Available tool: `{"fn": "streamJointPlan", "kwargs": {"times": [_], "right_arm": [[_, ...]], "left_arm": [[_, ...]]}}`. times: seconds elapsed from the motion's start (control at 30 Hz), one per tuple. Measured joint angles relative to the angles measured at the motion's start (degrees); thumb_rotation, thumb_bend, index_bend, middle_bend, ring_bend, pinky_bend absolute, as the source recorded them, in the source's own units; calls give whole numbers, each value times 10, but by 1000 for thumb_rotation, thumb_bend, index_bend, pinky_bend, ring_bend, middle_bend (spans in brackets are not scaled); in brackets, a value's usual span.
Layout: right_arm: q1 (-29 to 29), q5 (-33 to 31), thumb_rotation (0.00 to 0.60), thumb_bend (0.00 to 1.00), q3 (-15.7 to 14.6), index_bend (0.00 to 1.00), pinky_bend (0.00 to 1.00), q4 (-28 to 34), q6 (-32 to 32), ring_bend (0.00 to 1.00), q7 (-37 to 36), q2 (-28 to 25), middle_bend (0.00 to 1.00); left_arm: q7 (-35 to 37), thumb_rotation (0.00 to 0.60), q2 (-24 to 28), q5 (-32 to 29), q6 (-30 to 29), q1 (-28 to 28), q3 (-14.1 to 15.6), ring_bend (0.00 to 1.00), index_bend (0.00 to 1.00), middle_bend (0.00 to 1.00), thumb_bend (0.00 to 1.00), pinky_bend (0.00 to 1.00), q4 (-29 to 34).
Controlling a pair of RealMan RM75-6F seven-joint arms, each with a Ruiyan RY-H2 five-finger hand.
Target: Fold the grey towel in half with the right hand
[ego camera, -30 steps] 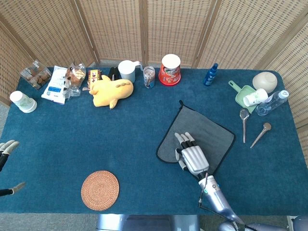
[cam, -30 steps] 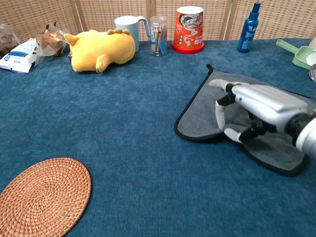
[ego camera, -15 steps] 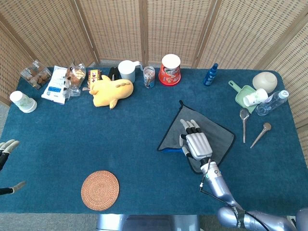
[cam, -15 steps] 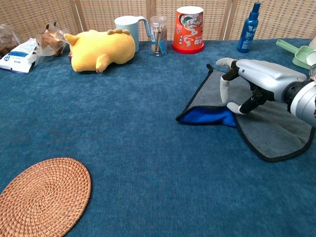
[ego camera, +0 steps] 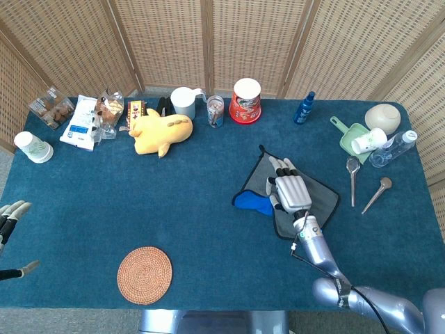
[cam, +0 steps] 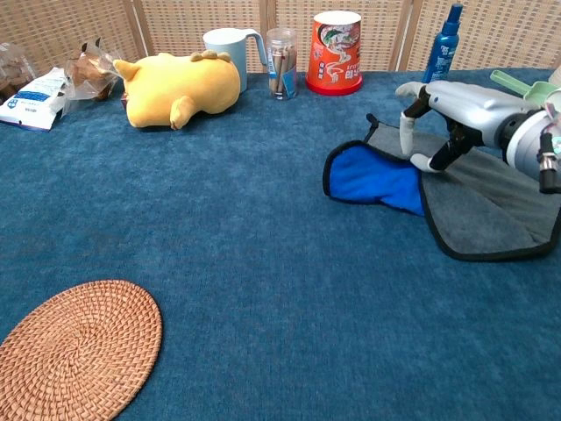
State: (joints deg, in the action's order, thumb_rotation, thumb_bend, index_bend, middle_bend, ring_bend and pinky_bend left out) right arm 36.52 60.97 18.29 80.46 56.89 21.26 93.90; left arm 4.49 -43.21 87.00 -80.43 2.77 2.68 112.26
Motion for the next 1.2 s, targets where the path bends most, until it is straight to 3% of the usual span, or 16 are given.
{"fn": "streamJointPlan", "kwargs": {"times": [0.6,1.2], "right_arm": [[50,-23,600,451,8,603,0,-115,-44,0,-41,10,0],[80,-61,600,483,9,600,0,-185,-65,0,-37,33,0]], "left_arm": [[-16,600,-7,-28,15,7,-6,0,0,0,156,0,2],[-16,600,-6,-37,21,9,-8,0,0,0,157,0,2]]}}
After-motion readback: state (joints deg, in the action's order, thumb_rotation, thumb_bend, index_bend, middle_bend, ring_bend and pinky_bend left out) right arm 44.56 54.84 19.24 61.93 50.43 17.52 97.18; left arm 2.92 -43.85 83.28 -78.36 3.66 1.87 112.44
